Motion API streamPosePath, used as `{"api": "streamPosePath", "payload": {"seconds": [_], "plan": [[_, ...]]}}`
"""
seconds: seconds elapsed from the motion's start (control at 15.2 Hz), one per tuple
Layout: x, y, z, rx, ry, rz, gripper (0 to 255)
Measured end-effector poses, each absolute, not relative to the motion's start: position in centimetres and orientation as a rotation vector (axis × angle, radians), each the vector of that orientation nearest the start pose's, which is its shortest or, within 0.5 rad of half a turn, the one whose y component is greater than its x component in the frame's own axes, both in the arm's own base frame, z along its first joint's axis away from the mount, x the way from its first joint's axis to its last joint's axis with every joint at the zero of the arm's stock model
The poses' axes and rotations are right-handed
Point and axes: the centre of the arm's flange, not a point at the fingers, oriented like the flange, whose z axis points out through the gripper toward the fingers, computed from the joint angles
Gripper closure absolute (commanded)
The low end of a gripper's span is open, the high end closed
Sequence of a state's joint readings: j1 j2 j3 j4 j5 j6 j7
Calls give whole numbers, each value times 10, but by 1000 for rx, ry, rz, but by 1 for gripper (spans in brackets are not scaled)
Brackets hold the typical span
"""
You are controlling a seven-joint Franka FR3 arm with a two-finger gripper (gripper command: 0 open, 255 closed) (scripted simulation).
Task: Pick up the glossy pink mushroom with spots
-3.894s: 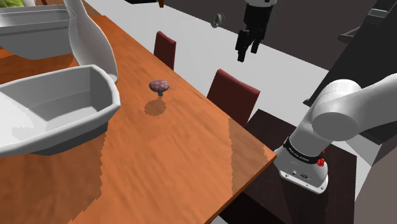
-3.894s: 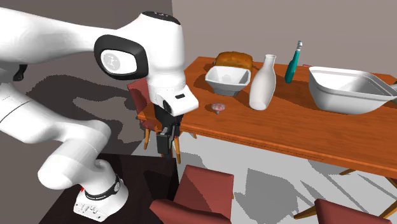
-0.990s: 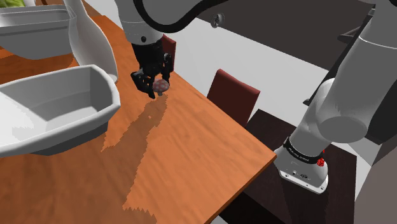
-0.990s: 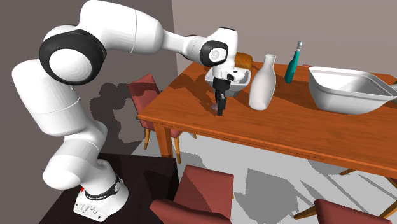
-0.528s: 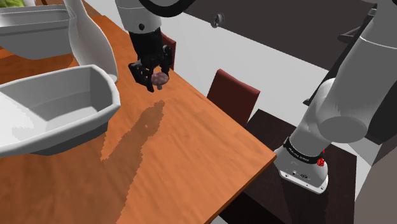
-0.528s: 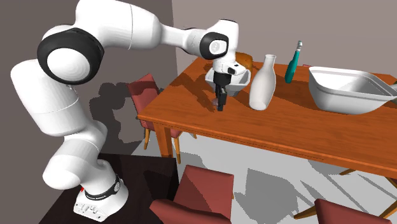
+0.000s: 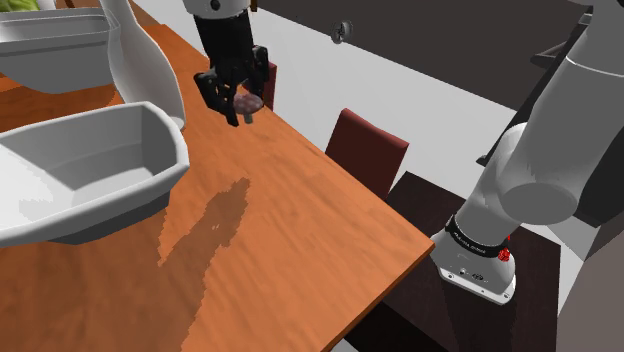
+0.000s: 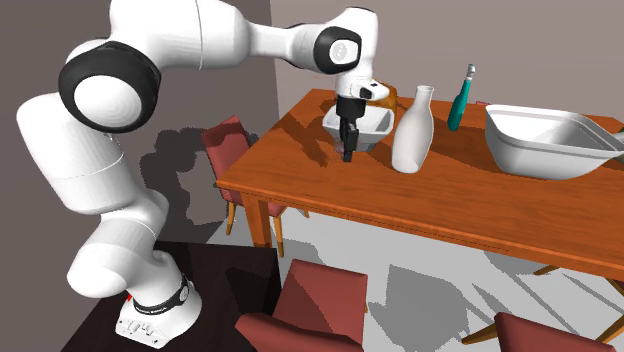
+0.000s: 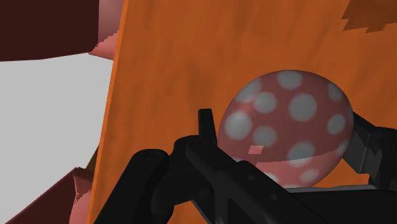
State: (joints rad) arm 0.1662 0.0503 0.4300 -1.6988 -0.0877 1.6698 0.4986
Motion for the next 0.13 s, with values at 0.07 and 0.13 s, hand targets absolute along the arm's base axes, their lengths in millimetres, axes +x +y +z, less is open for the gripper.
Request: {"api": "streamPosePath", "payload": {"seconds": [0.07,0.13], "plan": [[479,308,552,-3231,-178,47,255],[478,308,555,-3231,-178,47,255]]}}
